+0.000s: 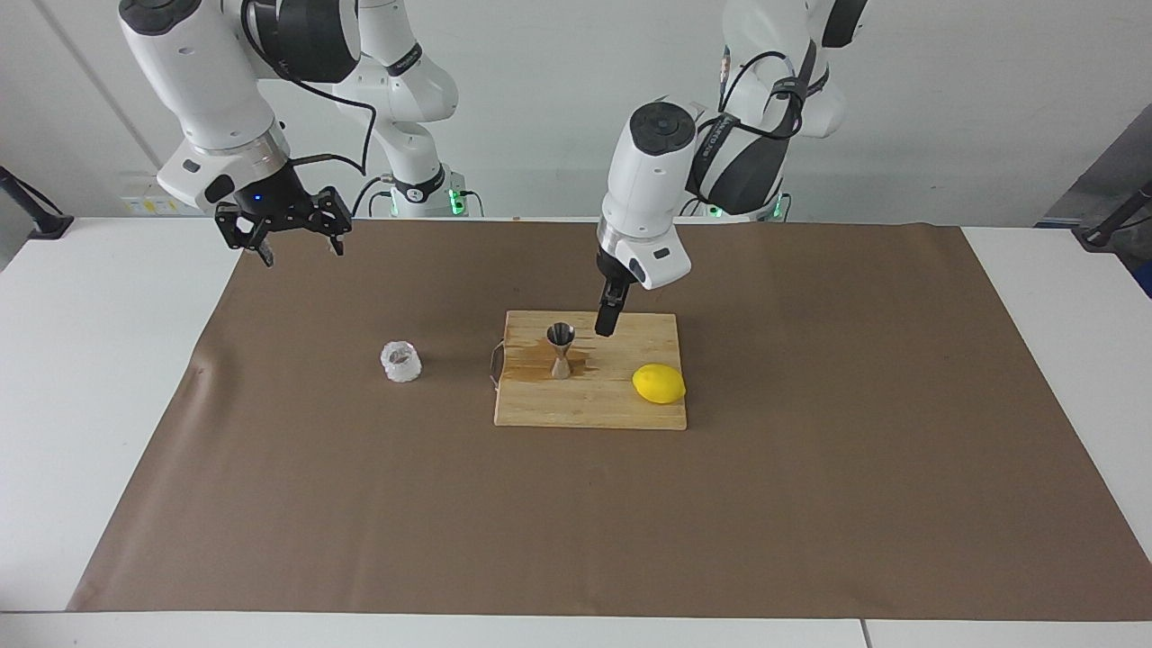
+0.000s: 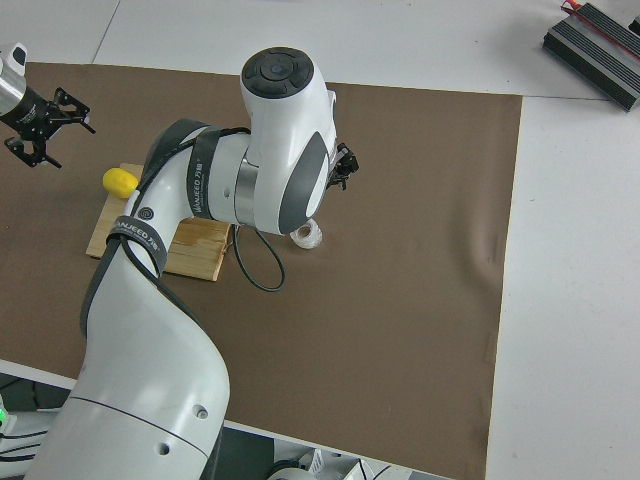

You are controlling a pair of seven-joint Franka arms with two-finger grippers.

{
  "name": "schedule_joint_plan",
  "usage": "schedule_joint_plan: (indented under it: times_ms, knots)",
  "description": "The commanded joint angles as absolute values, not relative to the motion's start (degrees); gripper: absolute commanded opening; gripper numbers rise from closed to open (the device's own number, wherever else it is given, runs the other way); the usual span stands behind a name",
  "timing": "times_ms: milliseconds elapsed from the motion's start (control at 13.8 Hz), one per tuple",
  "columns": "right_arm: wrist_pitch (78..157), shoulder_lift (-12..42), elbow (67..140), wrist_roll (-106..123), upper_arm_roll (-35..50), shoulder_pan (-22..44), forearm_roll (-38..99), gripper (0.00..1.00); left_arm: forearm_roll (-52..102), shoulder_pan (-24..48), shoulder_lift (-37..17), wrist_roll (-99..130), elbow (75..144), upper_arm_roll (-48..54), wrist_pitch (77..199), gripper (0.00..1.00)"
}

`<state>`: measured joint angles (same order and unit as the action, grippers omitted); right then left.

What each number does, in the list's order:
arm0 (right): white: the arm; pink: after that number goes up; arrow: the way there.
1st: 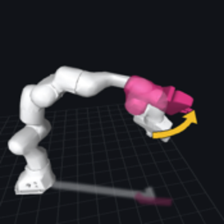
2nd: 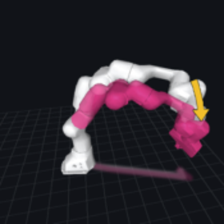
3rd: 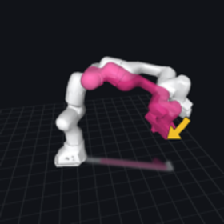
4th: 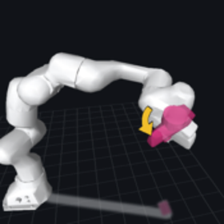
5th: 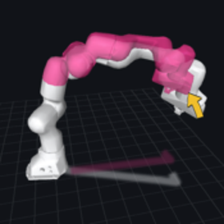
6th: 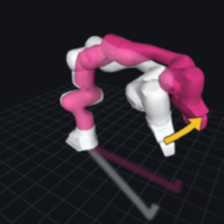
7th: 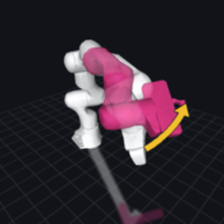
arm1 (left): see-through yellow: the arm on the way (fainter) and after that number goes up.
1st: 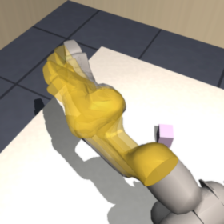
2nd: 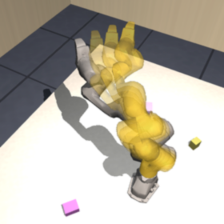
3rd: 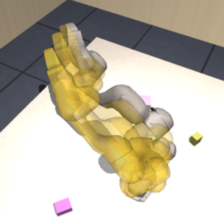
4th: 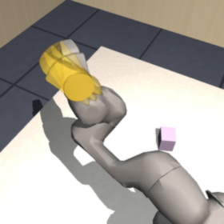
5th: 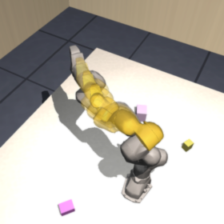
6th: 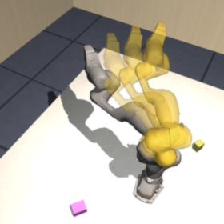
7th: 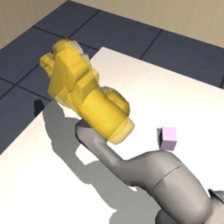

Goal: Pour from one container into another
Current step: 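Withdraw the left gripper while the right gripper reaches the white cup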

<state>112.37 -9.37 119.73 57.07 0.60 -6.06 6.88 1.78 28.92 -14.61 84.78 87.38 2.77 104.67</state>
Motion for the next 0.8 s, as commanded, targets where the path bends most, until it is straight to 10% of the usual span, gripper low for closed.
schedule_joint_plan:
  times_ms: [0,725]
  knots:
    - [115.4,-10.2,123.8,64.7,0.7,-8.7,10.5,1.0,0.9,25.8,-11.1,76.5,88.9,3.0,103.1,1.0]
    - [124.9,-0.9,130.6,103.2,0.7,-11.6,28.2,1.0,1.0,14.2,-3.3,43.5,92.1,3.1,100.6,1.0]
